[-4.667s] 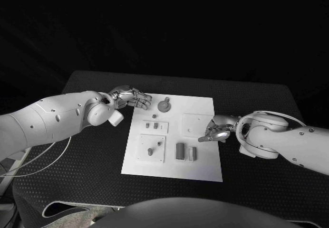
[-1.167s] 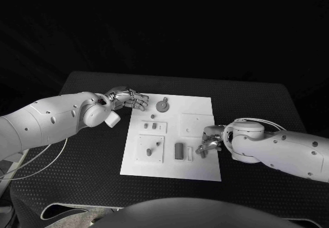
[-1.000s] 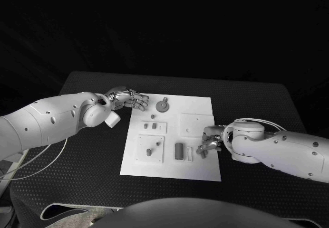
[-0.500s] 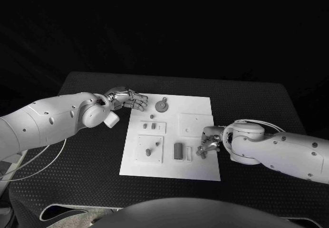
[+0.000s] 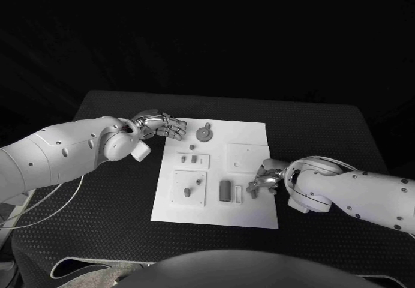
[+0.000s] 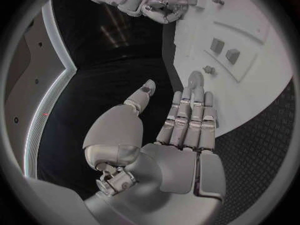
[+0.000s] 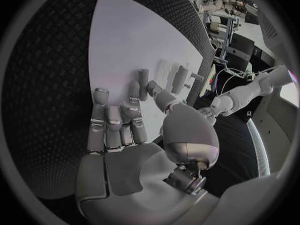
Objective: Assemble the parts on the task board
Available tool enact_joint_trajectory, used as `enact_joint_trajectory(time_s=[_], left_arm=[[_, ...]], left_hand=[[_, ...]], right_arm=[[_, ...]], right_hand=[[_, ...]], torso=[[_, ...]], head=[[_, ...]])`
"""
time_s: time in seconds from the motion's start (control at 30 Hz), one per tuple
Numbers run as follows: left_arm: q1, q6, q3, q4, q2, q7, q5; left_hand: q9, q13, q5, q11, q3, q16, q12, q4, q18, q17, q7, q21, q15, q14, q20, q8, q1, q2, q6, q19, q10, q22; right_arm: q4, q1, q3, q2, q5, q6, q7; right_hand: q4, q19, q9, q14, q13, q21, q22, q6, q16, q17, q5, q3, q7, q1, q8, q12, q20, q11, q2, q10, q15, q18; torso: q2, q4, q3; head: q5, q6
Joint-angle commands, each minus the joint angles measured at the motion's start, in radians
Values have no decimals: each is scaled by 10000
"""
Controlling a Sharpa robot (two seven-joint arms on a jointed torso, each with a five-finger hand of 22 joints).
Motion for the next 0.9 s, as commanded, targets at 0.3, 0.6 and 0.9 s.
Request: enact_joint_trajectory(time_s=[0.3,0.6,0.9], left_arm=[[6,134,5,22,5,35,-34],[6,141,5,31,1,29,-37],[6,144,5,37,-5,31,-38]], left_hand=[[16,7,-37,-13,-44,-41,4,-42,-74,19,-3,61,7,-57,-8,52,-42,25,-69,-41,-67,10],[17,7,-37,-13,-47,-43,4,-46,-75,24,-3,61,8,-58,-8,54,-40,26,-70,-41,-68,11],[19,7,-37,-12,-50,-45,4,-50,-74,31,-3,62,8,-59,-7,56,-39,24,-72,-42,-69,12]], right_arm=[[544,-44,-59,-51,1969,-568,-153],[658,-44,-59,17,2051,-514,-114],[588,-45,-58,68,2072,-670,8]], right_hand=[[-4,34,-297,50,23,13,175,-463,163,35,31,-77,457,626,7,36,-12,-17,573,65,-64,140],[-4,39,-301,8,26,11,171,-457,170,-29,31,-84,453,622,7,37,-13,-22,576,70,-67,140],[-3,39,-304,8,27,7,168,-454,165,-37,31,-91,451,615,6,35,-13,-24,575,71,-70,140]], torso=[[4,-9,10],[0,3,-5],[-2,3,-11]], head=[[-4,1],[-10,1],[1,1]])
